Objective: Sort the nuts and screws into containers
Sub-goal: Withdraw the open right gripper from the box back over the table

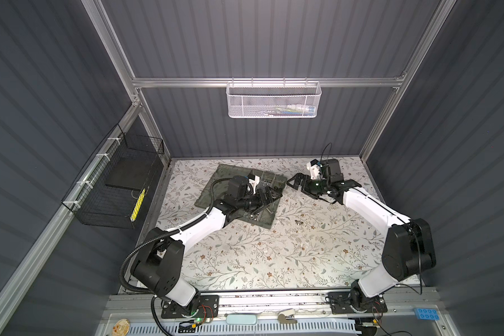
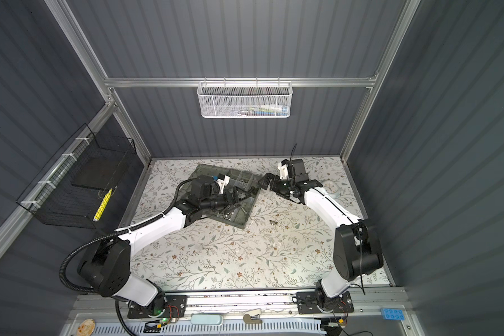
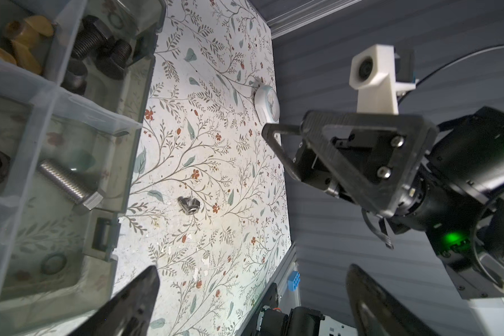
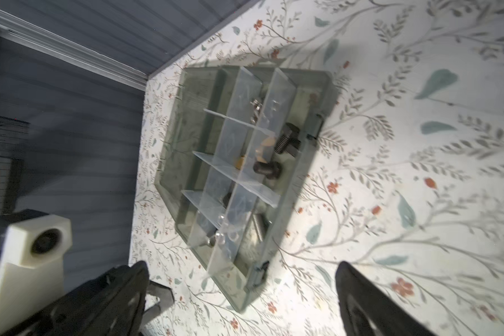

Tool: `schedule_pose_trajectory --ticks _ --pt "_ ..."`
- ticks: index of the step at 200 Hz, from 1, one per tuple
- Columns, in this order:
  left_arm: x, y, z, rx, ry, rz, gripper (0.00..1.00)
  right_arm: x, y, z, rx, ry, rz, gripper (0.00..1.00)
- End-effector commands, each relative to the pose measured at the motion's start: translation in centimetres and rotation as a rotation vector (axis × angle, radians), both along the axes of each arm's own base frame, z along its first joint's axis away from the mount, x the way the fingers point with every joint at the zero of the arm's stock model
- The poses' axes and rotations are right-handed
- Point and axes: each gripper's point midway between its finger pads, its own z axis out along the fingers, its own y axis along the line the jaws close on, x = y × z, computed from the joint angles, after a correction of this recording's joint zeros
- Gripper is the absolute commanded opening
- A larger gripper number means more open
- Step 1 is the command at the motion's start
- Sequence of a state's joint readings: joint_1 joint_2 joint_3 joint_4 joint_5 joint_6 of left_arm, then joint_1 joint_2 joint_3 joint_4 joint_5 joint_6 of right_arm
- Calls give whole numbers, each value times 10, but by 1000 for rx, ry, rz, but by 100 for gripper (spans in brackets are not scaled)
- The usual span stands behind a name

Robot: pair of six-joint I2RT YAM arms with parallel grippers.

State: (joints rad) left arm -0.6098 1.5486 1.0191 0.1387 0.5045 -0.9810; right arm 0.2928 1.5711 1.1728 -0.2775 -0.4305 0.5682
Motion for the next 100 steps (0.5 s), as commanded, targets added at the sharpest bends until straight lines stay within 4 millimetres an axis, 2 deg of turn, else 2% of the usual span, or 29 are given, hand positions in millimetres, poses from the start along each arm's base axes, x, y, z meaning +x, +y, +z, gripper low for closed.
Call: schedule_pose_trajectory --ticks 1,39,49,65,100 --pt "-6 -8 -1 -5 -13 1 100 -26 -22 -28 -146 33 20 99" --pt "-18 -23 -9 -5 -7 -19 100 -60 -33 -68 -223 137 80 96" --pt "-21 -26 -12 -3 -4 -25 100 -62 -41 -81 -274 165 64 95" --pt "-25 -30 -14 -1 -3 -32 100 -69 -40 -94 -299 204 89 92" --pt "-28 -31 -16 12 -2 -38 100 -76 -36 -119 -371 241 144 80"
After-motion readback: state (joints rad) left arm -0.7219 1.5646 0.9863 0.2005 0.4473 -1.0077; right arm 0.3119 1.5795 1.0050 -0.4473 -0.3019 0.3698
